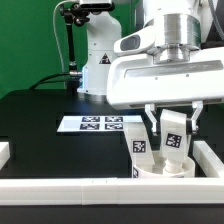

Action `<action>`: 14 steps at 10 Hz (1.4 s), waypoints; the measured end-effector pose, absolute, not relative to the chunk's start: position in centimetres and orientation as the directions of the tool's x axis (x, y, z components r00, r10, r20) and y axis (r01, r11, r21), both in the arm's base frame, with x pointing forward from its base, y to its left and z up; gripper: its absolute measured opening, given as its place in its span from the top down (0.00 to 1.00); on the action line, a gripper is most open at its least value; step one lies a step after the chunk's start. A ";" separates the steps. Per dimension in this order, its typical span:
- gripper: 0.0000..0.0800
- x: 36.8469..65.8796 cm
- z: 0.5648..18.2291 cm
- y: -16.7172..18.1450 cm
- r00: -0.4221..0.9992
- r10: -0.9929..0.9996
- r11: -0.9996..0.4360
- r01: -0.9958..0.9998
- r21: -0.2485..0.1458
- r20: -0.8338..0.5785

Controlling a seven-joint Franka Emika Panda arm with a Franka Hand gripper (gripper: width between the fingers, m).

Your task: Assemble stool

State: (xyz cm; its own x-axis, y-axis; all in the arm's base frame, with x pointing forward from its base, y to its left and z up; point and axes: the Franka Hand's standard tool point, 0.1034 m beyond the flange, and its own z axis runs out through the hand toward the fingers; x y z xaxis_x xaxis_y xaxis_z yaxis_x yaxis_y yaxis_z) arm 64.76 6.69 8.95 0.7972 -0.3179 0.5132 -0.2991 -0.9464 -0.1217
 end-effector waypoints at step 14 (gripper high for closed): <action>0.59 64.3 7.9 6.3 0.802 -0.305 -0.950 -0.294 -0.106 0.513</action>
Offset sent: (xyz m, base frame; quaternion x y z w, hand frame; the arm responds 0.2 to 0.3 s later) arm 0.0000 0.0000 0.0000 0.0000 0.0000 0.0000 1.0000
